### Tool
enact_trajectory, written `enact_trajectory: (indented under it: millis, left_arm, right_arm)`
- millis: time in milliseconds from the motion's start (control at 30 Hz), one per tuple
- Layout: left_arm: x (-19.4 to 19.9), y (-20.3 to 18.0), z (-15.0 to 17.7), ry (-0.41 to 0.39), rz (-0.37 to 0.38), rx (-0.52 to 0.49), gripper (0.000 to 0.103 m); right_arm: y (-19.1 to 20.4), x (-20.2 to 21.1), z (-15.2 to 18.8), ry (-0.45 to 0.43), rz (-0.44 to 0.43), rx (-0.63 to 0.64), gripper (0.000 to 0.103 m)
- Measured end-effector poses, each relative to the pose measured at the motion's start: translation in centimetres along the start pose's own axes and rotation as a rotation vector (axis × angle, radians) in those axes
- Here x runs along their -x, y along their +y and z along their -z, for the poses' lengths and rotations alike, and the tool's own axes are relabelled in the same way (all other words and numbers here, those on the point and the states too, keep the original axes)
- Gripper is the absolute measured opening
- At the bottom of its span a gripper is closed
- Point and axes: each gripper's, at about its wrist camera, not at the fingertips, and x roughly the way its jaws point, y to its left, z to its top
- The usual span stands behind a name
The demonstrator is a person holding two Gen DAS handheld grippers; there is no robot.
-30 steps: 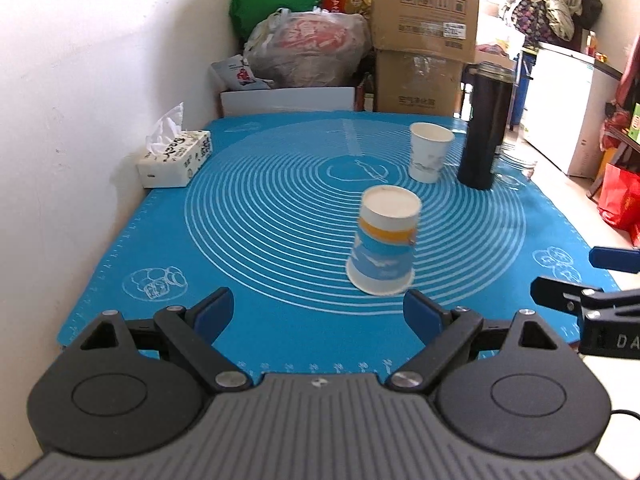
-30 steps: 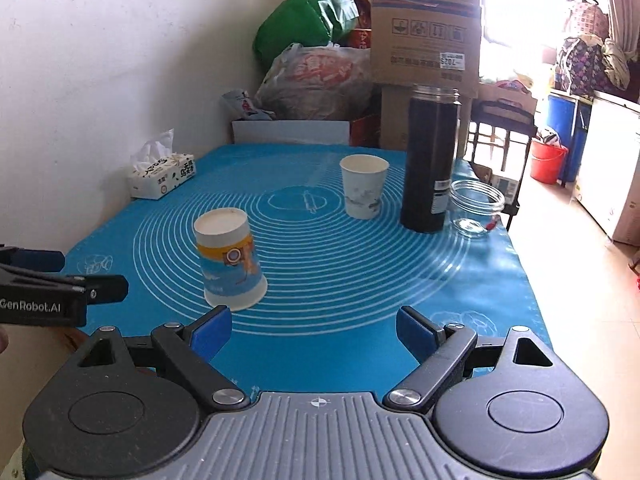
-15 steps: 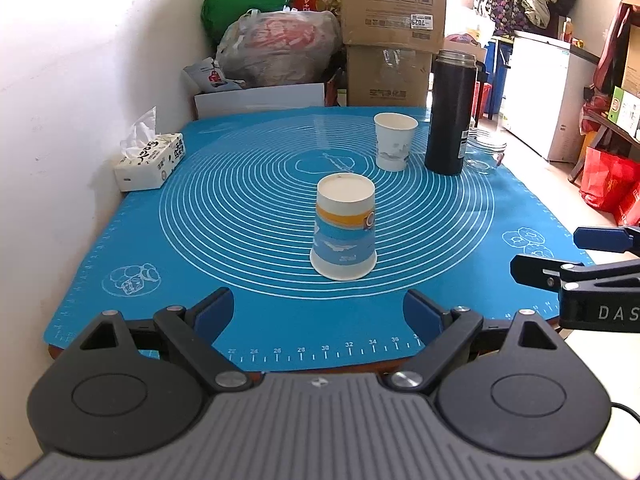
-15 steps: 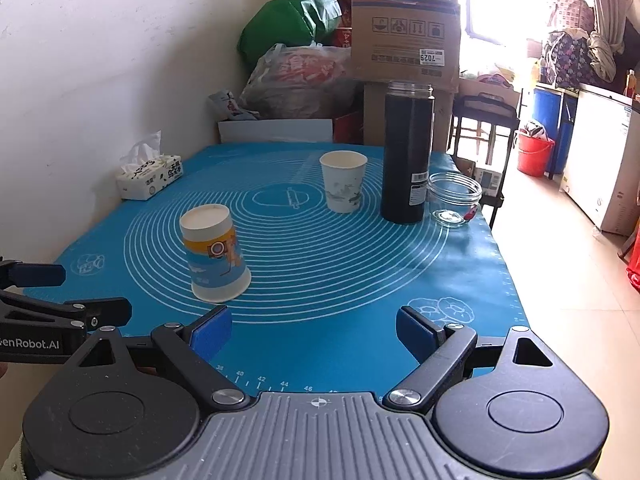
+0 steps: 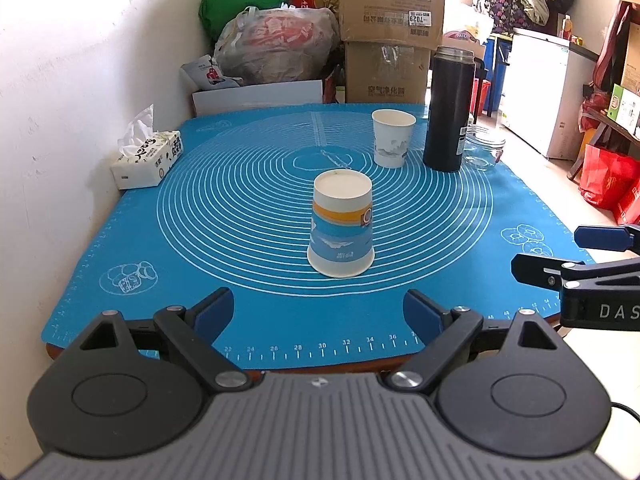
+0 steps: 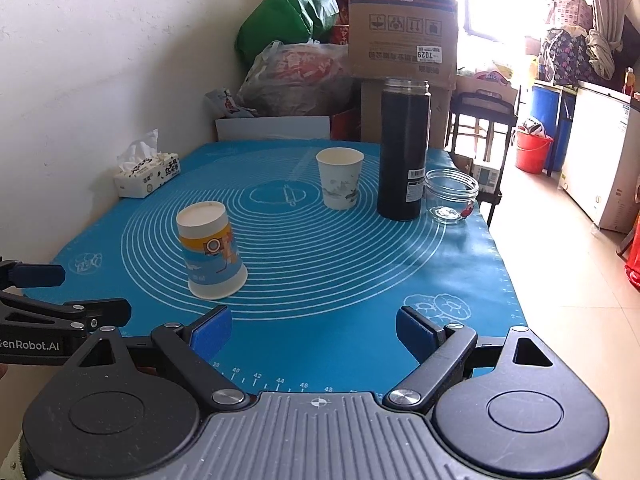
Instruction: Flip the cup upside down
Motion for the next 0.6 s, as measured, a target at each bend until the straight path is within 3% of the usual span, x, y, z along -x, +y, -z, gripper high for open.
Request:
enact_trajectory:
  millis: [600]
  left_arm:
    - [0.05, -0.19, -0.13, -0.003, -0.005, -0.009, 0.091]
  right_arm:
    - [-0.12, 0.04, 0.12, 0.006, 0.001, -0.006, 0.090]
